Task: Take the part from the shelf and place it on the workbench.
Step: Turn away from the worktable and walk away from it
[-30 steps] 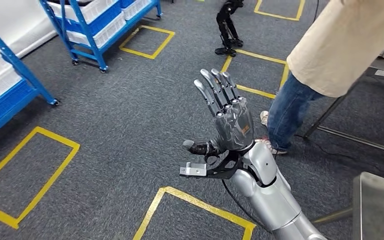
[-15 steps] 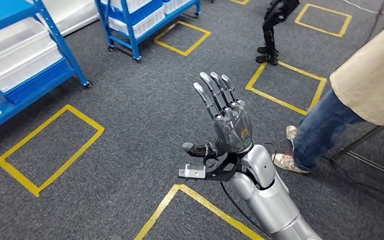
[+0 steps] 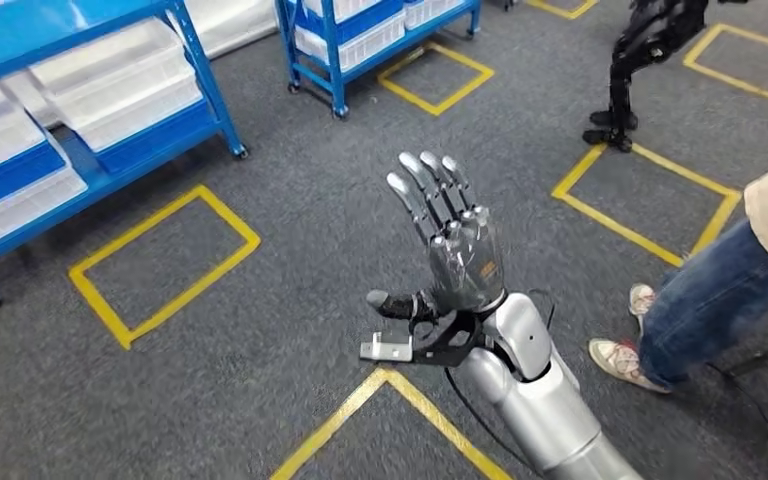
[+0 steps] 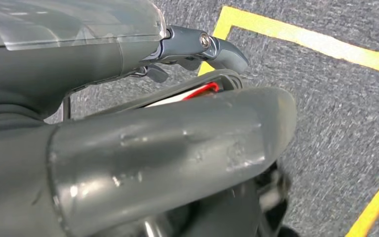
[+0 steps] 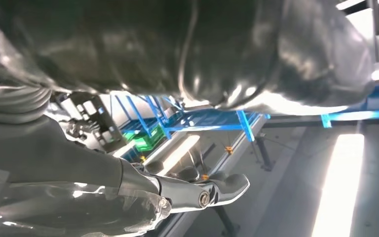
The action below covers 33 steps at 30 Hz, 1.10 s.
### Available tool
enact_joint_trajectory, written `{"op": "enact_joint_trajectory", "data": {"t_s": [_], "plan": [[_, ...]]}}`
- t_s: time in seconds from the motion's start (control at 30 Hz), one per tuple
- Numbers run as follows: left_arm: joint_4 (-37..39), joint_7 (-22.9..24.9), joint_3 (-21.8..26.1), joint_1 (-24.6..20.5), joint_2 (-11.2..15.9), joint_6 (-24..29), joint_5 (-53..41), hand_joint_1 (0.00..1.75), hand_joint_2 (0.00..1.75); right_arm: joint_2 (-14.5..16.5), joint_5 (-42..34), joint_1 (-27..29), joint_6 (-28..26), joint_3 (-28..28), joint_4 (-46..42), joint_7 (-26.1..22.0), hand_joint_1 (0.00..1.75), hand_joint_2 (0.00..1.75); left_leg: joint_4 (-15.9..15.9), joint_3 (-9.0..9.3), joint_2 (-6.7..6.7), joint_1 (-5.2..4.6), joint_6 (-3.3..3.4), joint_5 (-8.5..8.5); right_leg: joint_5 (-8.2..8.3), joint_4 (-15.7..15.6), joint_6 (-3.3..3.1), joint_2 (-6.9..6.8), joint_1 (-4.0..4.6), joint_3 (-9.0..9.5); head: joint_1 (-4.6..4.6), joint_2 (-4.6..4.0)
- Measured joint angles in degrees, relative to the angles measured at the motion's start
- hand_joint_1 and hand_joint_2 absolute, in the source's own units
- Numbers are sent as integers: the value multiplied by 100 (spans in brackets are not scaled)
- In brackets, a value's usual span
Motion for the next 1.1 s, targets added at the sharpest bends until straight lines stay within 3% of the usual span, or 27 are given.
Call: {"op": "enact_joint_trajectory", "data": {"t_s": [0.07,0.13,0.17,0.2,0.27,0.33,0.4,0.43,0.5,0.57,0.6,0.63,0.67,0.7,0.77,0.83,0.9,0.93,1.0,1.07,1.1], "plan": [[-1,0,0,-13,-8,2,2,0,0,-2,16,2,0,0,9,-2,0,0,738,-351,298,-3,-31,-348,-11,-6,-41,-169,25,11,-11,0],[-1,1,0,-9,-14,4,11,0,0,-5,51,10,-1,0,30,-2,0,0,1187,-572,382,1,-44,-467,-25,-4,-51,-337,45,13,-10,0],[-1,2,0,-2,-16,4,15,0,0,-5,65,12,-3,0,39,-2,0,0,1110,-526,404,0,-39,-378,-33,-2,-50,-415,51,17,-10,0],[0,3,0,4,-16,4,18,0,0,-4,74,14,-5,0,45,0,0,0,809,-359,452,-4,-23,-206,-43,-2,-44,-488,55,28,-10,0],[1,3,0,-2,-16,5,16,0,0,-4,74,14,-11,0,49,5,0,0,15,72,691,-49,39,83,-71,3,-10,-615,78,54,-10,0],[1,2,0,-16,-16,6,14,0,0,-6,73,16,-21,0,56,9,0,0,-377,266,828,-103,119,155,-96,2,39,-724,111,74,-6,0],[1,5,0,0,-16,6,9,0,0,-6,70,19,-37,0,70,11,0,0,-413,266,709,-112,190,166,-114,-16,90,-833,127,97,-2,0],[1,5,0,16,-16,5,6,0,0,-6,69,19,-44,-1,76,11,0,0,-440,278,644,-101,224,181,-150,9,122,-787,118,103,-2,0],[1,8,0,27,-16,4,3,0,0,-7,61,21,-60,-2,85,11,0,0,-495,306,524,-68,291,219,-374,324,170,-503,101,-18,1,0],[1,9,-1,12,-16,4,2,0,0,-13,55,46,-71,-5,99,11,0,0,-503,304,398,-61,322,232,-736,1054,181,-210,89,-364,2,0],[1,9,-1,8,-16,4,2,0,0,-18,55,68,-72,-8,111,11,0,0,-500,303,324,-64,328,232,-851,1401,180,-162,90,-549,1,0],[1,9,-2,10,-16,4,2,0,0,-22,55,90,-72,-11,124,11,0,0,-495,304,244,-67,329,231,-862,1597,174,-143,90,-672,1,0],[1,9,-2,15,-16,4,2,0,0,-26,55,103,-72,-13,134,11,0,0,-486,306,162,-68,328,229,-749,1568,164,-132,91,-693,1,0],[1,9,-2,19,-16,4,1,0,0,-27,55,107,-73,-13,140,11,0,0,-472,309,80,-67,322,223,-534,1307,150,-105,89,-605,1,0],[1,8,-2,16,-21,4,1,0,0,-27,55,103,-74,-13,144,11,0,0,-430,296,-72,-70,293,201,-109,520,109,116,74,-291,1,0],[1,9,-2,11,-27,3,0,0,0,-27,55,104,-74,-14,149,11,0,0,-399,252,-200,-54,239,195,25,94,82,323,66,-116,0,0],[1,10,-2,22,-26,2,-1,0,0,-26,55,104,-74,-15,152,11,0,0,-412,218,-320,-28,168,215,13,44,54,283,70,-85,-1,0],[1,10,-2,31,-24,2,-1,0,0,-23,55,100,-74,-15,152,11,0,0,-405,212,-301,-25,138,209,23,12,28,218,65,-61,0,0],[1,11,-2,33,-20,4,-1,0,0,-16,56,87,-74,-15,152,11,0,0,-171,107,-51,-45,86,66,40,-56,-33,66,44,3,-6,0],[1,13,-2,14,-22,8,0,0,0,-18,57,92,-75,-15,160,11,0,0,473,-208,259,-40,46,-253,31,-76,-73,-103,62,34,-12,0],[1,13,-2,7,-24,9,-1,0,0,-19,57,103,-76,-15,167,11,0,0,829,-392,322,-29,31,-393,23,-72,-85,-189,72,35,-11,0]]}}
